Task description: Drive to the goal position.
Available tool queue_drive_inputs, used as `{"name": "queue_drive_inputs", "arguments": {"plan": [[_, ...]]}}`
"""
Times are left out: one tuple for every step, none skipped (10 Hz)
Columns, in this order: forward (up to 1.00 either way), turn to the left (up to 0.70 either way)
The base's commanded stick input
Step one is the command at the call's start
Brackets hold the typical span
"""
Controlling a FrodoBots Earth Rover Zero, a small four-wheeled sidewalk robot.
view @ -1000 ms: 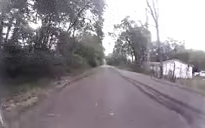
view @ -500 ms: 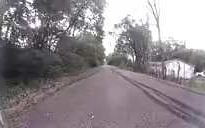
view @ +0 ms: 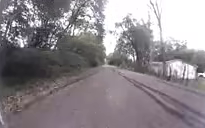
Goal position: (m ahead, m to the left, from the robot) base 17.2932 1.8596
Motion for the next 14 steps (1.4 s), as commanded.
{"name": "queue_drive_inputs", "arguments": {"plan": [[0.70,-0.01],[0.70,-0.03],[0.70,-0.13],[0.70,-0.23],[0.70,-0.29],[0.70,-0.06],[0.70,0.00],[0.70,0.00],[0.70,0.00],[0.70,0.00],[0.70,0.00],[0.70,0.00],[0.70,0.00],[0.70,0.00]]}}
